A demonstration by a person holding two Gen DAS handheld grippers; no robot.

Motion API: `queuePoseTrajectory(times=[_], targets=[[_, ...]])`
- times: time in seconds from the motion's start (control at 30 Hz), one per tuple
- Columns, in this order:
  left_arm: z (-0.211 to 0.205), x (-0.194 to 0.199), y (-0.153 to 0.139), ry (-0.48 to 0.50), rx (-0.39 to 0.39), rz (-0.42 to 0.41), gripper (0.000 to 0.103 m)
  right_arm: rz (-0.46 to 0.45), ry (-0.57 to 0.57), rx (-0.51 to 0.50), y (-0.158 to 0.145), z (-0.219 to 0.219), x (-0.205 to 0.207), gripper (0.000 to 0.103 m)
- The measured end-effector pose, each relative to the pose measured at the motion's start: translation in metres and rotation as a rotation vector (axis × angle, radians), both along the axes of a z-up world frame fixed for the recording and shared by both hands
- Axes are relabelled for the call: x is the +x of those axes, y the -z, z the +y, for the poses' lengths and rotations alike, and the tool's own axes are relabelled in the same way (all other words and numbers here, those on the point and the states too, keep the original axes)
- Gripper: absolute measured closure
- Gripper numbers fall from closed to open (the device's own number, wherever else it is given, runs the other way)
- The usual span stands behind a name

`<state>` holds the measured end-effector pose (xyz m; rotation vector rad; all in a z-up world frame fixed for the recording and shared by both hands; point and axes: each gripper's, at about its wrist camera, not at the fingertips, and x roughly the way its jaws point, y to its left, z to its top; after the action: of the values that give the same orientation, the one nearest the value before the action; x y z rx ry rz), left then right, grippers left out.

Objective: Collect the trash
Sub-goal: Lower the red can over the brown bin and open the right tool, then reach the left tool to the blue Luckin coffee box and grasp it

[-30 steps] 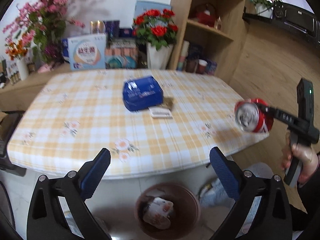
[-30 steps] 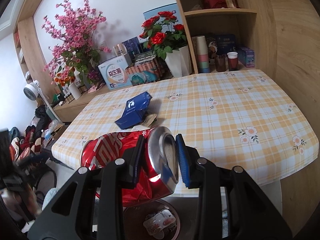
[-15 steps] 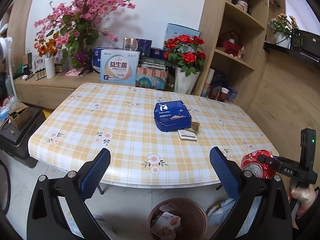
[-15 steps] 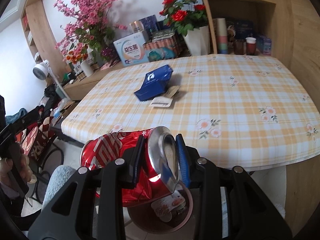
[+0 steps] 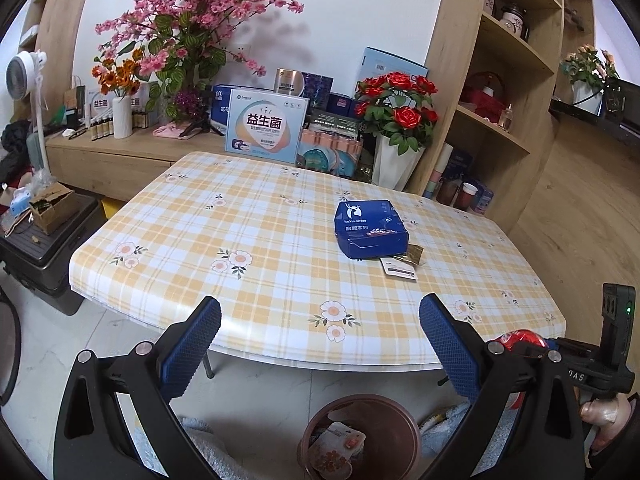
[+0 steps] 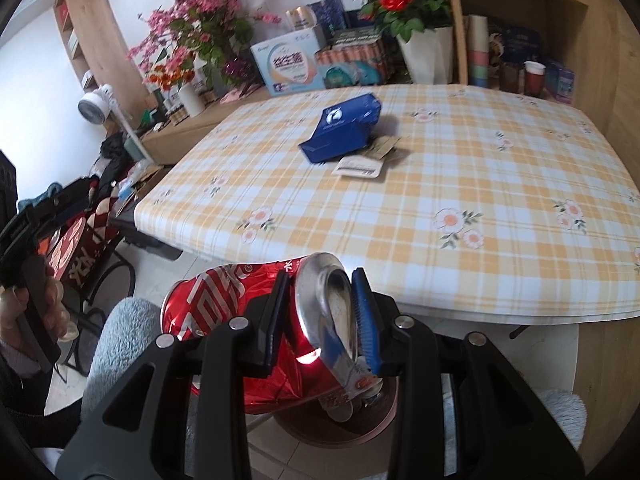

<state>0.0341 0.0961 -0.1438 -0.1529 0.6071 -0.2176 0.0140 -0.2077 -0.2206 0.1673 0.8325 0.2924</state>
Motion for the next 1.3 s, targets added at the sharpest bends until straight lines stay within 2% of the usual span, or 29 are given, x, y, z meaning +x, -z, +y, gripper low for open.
queuePoseTrajectory(times=[0.1,0.2,0.27,0.33,0.37,0.53,0.63,0.8,0.9,1.1,1.3], targets=[[0.001,0.001,0.001,-0.003,-0.001,0.003,0.006,0.031,-0.04,0.011,0.009,0.01,0.002,0.065],[0.0,0.003,0.003,-0.002,-0.002,0.008,0.006,0.037,-0.051,0.013,0.015,0.016,0.002,0.037],[-0.001,0.003,0.004,0.001,0.002,0.009,0.006,0.018,-0.023,0.022,0.013,0.013,0.001,0.027],[-0.002,0.003,0.005,0.004,0.008,0.01,0.006,-0.001,0.019,0.016,0.009,0.005,0.002,0.01],[-0.002,0.003,0.006,0.006,0.009,0.01,0.006,-0.014,0.047,0.008,0.007,0.0,0.002,0.007],[-0.005,0.004,0.006,0.017,0.018,0.001,0.006,-0.041,0.18,-0.026,-0.001,-0.033,0.008,0.006],[-0.007,0.005,0.006,0.021,0.023,-0.003,0.006,-0.07,0.25,-0.083,-0.004,-0.048,0.008,0.006],[-0.009,0.008,0.009,0.034,0.012,-0.001,0.006,-0.072,0.326,-0.122,-0.003,-0.069,0.01,0.006],[-0.013,0.01,0.01,0.043,0.017,0.001,0.006,-0.083,0.322,-0.111,-0.002,-0.078,0.011,0.006],[-0.024,0.022,0.016,0.067,0.049,0.013,0.006,-0.083,0.327,-0.162,0.006,-0.081,0.019,0.006],[-0.048,0.046,0.027,0.131,0.11,0.035,0.006,-0.062,0.322,-0.153,0.018,-0.089,0.034,0.006]])
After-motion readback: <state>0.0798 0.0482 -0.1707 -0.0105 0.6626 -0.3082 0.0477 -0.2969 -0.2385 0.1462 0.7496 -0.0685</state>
